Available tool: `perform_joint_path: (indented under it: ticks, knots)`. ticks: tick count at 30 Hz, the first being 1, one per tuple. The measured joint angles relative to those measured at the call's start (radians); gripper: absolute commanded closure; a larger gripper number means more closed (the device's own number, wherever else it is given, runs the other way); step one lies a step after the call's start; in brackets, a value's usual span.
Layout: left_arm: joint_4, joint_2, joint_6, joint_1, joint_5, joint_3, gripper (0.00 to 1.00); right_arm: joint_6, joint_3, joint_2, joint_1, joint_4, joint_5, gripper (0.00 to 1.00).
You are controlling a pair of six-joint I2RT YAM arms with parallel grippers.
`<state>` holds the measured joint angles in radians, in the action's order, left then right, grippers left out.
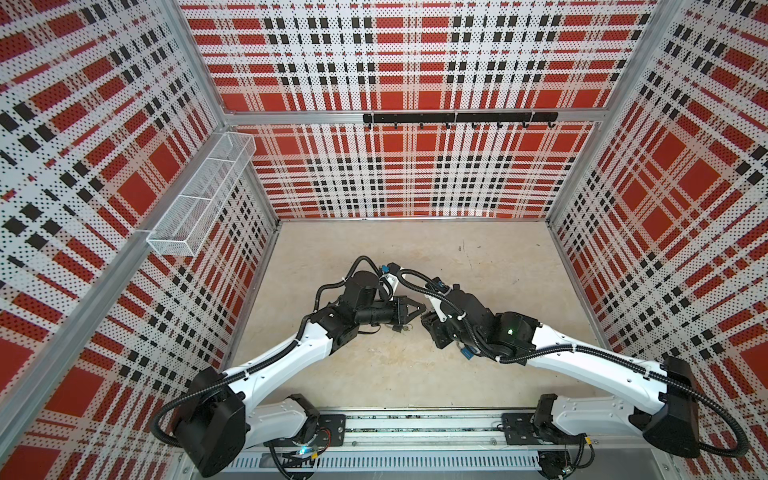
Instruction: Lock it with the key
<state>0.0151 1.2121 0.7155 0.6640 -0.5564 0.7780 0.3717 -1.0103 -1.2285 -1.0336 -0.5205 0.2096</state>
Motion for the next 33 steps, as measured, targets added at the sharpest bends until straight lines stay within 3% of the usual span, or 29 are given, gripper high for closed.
perform_joint_path:
  ticks: [5, 18, 23, 33]
  knots:
    - [-0.003, 0.005, 0.030, 0.000, 0.043, 0.000, 1.00, 0.020, 0.064, 0.060, 0.038, 0.061, -0.016, 0.44]
    - [-0.044, -0.063, 0.239, 0.059, 0.306, -0.014, 1.00, 0.045, 0.383, 0.407, 0.245, 0.396, -0.204, 0.47]
    - [-0.057, -0.101, 0.328, 0.108, 0.402, -0.011, 1.00, 0.055, 0.444, 0.423, 0.330, 0.514, -0.322, 0.47]
    - [-0.074, -0.103, 0.448, 0.157, 0.478, 0.014, 1.00, 0.021, 0.444, 0.409, 0.335, 0.628, -0.443, 0.48]
